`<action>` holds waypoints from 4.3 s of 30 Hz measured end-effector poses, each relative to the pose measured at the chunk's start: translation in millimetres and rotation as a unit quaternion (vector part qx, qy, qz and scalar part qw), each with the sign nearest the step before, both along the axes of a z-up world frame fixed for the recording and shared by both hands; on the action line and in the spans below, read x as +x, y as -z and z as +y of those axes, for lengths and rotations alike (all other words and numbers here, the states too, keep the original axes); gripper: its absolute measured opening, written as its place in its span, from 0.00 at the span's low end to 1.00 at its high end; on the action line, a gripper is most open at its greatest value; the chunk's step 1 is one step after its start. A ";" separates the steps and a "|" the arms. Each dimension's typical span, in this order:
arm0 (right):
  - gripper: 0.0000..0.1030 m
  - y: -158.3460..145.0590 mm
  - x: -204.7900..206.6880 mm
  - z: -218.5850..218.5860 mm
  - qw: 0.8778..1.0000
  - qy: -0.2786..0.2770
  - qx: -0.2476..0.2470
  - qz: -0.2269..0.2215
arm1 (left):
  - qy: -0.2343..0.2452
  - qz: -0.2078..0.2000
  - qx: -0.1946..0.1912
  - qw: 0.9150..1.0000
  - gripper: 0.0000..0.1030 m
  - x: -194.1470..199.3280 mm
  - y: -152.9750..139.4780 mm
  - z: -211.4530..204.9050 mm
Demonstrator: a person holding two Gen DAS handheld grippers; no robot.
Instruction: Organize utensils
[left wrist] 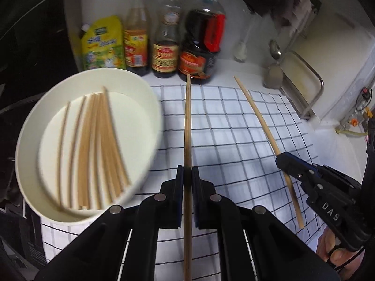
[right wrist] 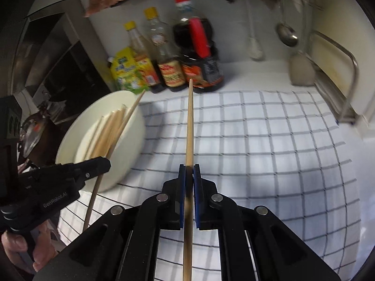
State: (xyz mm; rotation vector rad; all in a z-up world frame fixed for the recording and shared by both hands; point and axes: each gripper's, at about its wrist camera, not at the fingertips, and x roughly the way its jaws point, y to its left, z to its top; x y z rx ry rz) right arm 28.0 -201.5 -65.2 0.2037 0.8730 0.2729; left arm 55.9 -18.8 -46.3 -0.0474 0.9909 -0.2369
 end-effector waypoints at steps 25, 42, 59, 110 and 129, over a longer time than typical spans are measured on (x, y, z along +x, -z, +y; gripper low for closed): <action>0.06 26.2 119.7 219.4 0.991 -0.116 -0.018 0.070 | -0.129 0.037 0.017 0.991 0.08 79.1 35.0 182.9; 0.10 33.4 124.3 213.3 0.991 -0.106 -0.022 0.077 | -0.150 0.070 0.030 0.986 0.20 77.9 44.7 192.3; 0.37 -17.6 80.6 189.6 0.994 -0.106 -0.031 0.021 | -0.180 0.019 0.026 0.983 0.72 35.6 -12.1 186.1; 0.52 -58.3 22.0 169.5 0.993 -0.110 -0.044 -0.014 | -0.206 -0.008 0.043 0.978 0.88 -19.6 -60.6 177.2; 0.53 -65.1 10.2 164.2 0.993 -0.104 -0.042 -0.022 | -0.205 -0.014 0.049 0.977 0.88 -27.4 -65.5 174.7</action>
